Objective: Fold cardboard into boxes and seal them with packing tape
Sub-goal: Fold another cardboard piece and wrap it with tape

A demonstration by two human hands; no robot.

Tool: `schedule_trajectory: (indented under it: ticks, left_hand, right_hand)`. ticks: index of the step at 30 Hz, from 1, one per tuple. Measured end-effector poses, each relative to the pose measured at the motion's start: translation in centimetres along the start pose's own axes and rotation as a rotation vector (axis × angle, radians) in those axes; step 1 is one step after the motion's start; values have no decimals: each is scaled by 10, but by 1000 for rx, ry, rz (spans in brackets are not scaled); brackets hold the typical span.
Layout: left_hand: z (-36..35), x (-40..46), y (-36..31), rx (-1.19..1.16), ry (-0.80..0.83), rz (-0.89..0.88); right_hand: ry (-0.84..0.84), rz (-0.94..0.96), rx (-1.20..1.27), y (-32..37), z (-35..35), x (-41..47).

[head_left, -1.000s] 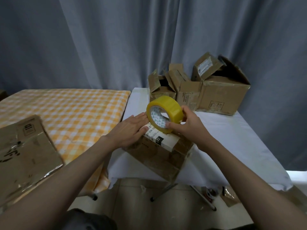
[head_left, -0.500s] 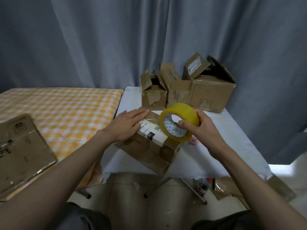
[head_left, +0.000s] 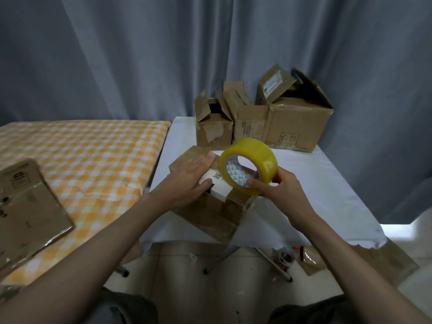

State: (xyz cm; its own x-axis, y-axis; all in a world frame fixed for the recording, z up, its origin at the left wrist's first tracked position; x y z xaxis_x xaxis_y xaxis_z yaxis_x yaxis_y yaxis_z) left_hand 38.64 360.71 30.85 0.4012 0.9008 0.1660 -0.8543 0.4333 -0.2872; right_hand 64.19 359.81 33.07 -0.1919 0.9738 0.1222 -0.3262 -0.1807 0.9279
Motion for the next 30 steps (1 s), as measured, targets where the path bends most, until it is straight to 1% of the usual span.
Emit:
schedule_trajectory:
  ticks: [3,5,9,11,15,17,20,24,28,30]
  left_hand:
    - [6,11,10,-11,-20,58]
    - [9,17,17,5,-16,66]
    - [7,19,24,15,10,79]
    - [7,18,22,26,10,69]
    - [10,18,16,55,13,36]
    - [10,18,14,72,24,34]
    - [9,19,15,88,38,30]
    - [8,20,15,102,91,36]
    - [8,20,15,122,135,34]
    - [9,20,14,128,142,40]
  right_hand:
    - [6,4,-16,6,-6,12]
    - [10,-8,11,10,-11,20]
    - [-48,2,14,14,-11,27]
    - [-68,18,29,17,-8,26]
    - [-47,-15,85,30,-4,23]
    - [-67,-15,96,40,3,22]
    - [-96,-30,16,45,20,14]
    - [-66,-71,-98,39,40,-1]
    - [-38,-76,-337,32,46,-18]
    - [-17,-67,-399,28,43,-20]
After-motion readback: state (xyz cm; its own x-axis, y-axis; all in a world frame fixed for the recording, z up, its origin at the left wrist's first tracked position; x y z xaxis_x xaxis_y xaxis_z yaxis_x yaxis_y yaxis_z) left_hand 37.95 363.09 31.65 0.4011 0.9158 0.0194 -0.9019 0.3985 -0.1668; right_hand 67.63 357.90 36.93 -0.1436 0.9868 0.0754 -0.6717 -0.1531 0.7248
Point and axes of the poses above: each hand's wrist, its own x-axis towards the middle knuckle, its own z-axis out of the back of the hand, y = z × x, the point moved 4 cm from there along x, towards the middle knuckle, and after that the axes turned 4 degrees about y, right-handed, at the moved point
